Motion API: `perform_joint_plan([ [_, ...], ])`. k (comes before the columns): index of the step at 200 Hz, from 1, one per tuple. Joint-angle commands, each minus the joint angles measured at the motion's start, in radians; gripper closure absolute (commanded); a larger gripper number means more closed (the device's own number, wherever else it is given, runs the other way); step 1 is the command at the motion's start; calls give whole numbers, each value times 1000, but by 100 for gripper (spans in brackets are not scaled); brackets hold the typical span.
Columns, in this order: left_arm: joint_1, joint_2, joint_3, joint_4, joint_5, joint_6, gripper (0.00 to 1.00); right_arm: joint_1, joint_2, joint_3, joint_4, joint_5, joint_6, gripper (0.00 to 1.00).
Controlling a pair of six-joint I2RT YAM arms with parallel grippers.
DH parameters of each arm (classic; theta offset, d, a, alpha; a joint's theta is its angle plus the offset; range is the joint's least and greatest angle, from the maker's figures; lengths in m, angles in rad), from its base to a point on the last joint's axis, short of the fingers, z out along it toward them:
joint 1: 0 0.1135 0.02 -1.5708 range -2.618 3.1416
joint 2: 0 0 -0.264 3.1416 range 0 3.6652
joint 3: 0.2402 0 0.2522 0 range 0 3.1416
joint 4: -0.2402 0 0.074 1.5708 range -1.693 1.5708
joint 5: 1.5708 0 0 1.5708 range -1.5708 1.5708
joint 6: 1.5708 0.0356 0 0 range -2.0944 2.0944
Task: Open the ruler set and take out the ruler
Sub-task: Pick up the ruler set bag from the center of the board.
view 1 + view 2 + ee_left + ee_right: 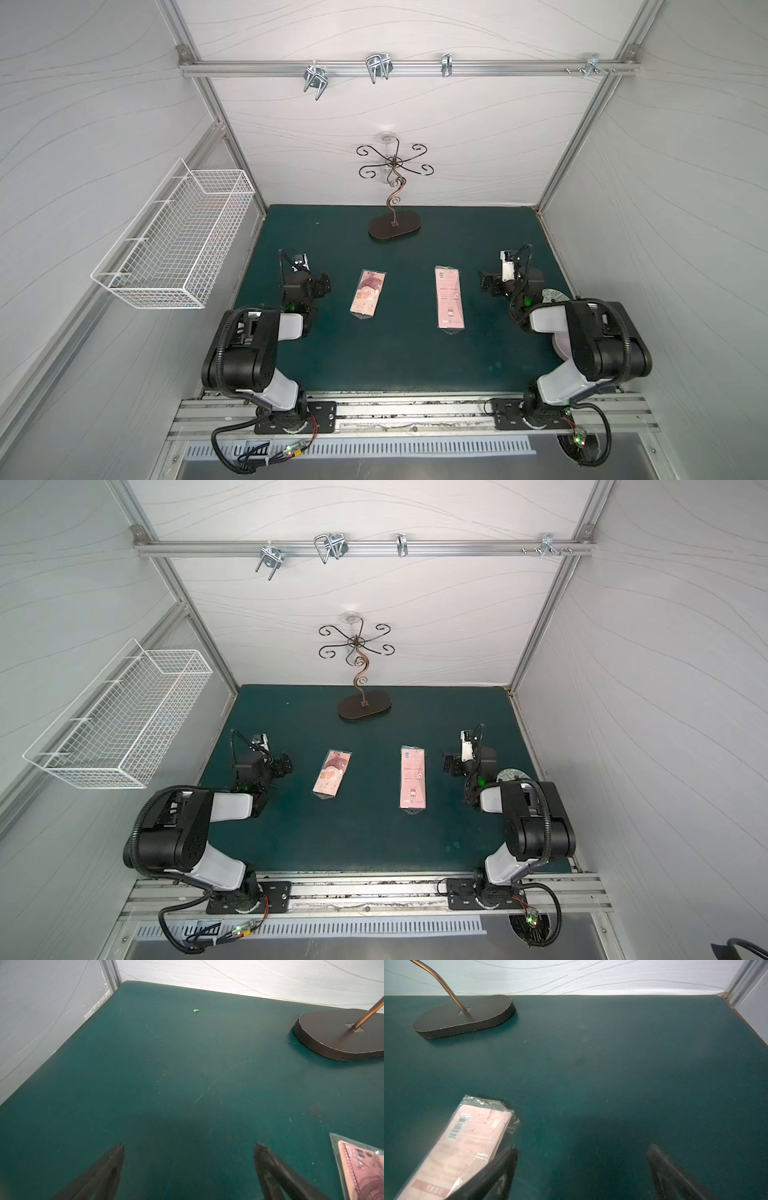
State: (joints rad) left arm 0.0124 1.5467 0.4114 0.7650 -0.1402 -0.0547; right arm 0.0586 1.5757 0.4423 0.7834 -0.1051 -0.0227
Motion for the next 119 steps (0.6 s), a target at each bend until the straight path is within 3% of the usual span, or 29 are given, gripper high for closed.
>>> perform_joint_plan([
  [1, 5, 3, 24, 36, 8, 15, 1, 8, 7, 18, 0, 16, -7, 1],
  [102, 4, 1, 23, 35, 10, 15, 1, -5, 8, 21, -6, -8, -2, 1],
  [119, 1, -3, 18, 54, -19, 16, 1, 10, -1, 12, 3, 87, 15, 1],
])
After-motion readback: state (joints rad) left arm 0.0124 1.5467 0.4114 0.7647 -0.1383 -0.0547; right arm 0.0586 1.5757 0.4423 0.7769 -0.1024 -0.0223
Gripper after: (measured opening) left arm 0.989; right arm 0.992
